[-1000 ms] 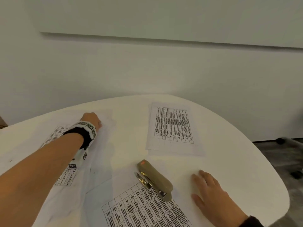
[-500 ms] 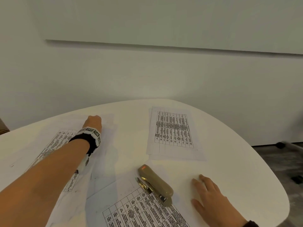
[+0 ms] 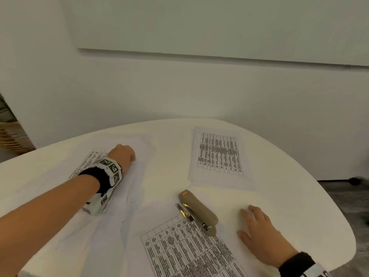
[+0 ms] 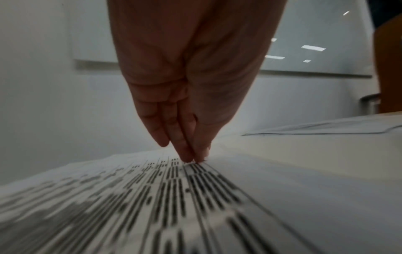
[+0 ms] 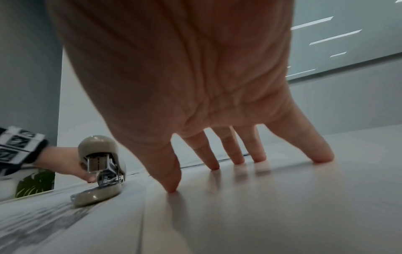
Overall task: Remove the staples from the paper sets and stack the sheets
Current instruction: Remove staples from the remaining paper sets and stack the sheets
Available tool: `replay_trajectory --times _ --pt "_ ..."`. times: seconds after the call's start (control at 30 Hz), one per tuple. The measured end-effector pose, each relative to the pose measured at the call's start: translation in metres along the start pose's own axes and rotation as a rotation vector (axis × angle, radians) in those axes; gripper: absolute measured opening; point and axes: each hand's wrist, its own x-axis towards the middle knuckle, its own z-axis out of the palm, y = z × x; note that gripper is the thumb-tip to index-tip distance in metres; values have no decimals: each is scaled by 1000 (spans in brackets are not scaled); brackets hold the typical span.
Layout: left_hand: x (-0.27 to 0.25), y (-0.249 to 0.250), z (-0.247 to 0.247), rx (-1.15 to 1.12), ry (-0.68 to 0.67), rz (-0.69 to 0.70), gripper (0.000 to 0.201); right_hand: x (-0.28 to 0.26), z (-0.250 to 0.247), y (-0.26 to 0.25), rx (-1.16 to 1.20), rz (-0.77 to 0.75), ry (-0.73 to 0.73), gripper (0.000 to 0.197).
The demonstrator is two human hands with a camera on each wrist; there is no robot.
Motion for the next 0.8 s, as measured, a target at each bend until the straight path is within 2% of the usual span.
replay_trajectory --times 0.1,0.23,0.3,0.43,0.53,0.6,0.67,0.73,0.8 --pt "-44 -6 -1 -96 9 39 19 -1 1 4 -3 -29 -2 60" --pt "-93 -8 1 -243 5 29 39 -16 4 6 14 -41 -42 63" --pt "-107 -12 6 -317 23 -2 42 -24 8 9 14 -57 -31 64" --pt "-125 -15 17 -474 49 -11 33 -33 17 15 32 -56 -15 64" --pt "-132 -15 18 -602 77 -96 46 -34 18 14 27 -57 -11 64" --pt "-133 -15 13 -562 68 -114 55 -33 17 14 26 -60 -8 64" --pt "-130 -10 2 -336 1 -116 52 -32 15 13 21 -60 -7 64" --pt "-120 -3 -7 -112 -89 -103 37 -31 13 11 14 -53 -19 64" --pt "-102 6 -6 8 -140 -94 46 -32 10 10 25 -37 -30 64"
